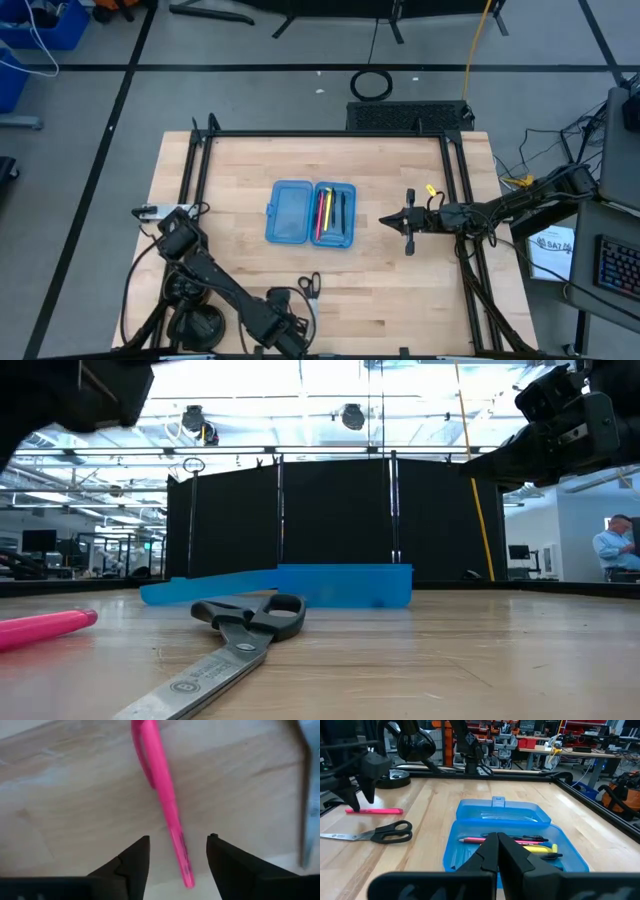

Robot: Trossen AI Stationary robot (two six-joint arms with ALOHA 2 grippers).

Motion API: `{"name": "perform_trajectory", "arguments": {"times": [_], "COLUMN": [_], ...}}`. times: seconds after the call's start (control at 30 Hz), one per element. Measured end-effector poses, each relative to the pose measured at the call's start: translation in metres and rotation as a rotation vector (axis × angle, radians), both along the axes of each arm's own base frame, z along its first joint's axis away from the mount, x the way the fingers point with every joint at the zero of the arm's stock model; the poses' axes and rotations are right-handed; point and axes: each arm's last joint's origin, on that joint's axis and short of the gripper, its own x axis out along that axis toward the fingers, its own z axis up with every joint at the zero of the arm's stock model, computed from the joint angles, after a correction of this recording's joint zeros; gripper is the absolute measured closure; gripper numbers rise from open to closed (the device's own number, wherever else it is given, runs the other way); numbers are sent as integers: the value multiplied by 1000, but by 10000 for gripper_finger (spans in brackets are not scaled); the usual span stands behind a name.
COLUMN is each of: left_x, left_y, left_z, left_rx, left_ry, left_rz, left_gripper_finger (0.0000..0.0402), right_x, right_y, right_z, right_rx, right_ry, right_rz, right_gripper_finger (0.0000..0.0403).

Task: Pick & place school supplies into a supply box
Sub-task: Put the pink pen into the blue supply box

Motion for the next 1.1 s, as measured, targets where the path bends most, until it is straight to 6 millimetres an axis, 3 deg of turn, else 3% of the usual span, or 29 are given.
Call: {"name": "perform_trajectory", "arguments": {"times": [0.43,0.73,0.93,1.1], "left_x": [9,13,13,9], "left_y": [-1,6,6,6], "left_z": [-32,-36,-35,-18], "left_rx": [13,6,13,78], "left_ry": [56,83,73,-16], "left_rz": [-35,-151,-189,-214], "left_gripper_finger": [270,380,371,379], "right_x": [0,0,0,0], "right_y": [0,0,1,1], "right_z": [-1,-1,-2,-3], "right_rx": [11,45,59,60], "right_ry": [6,5,17,27], "right_rz": [-2,-6,14,17], "right_gripper_finger": [403,403,403,403]}}
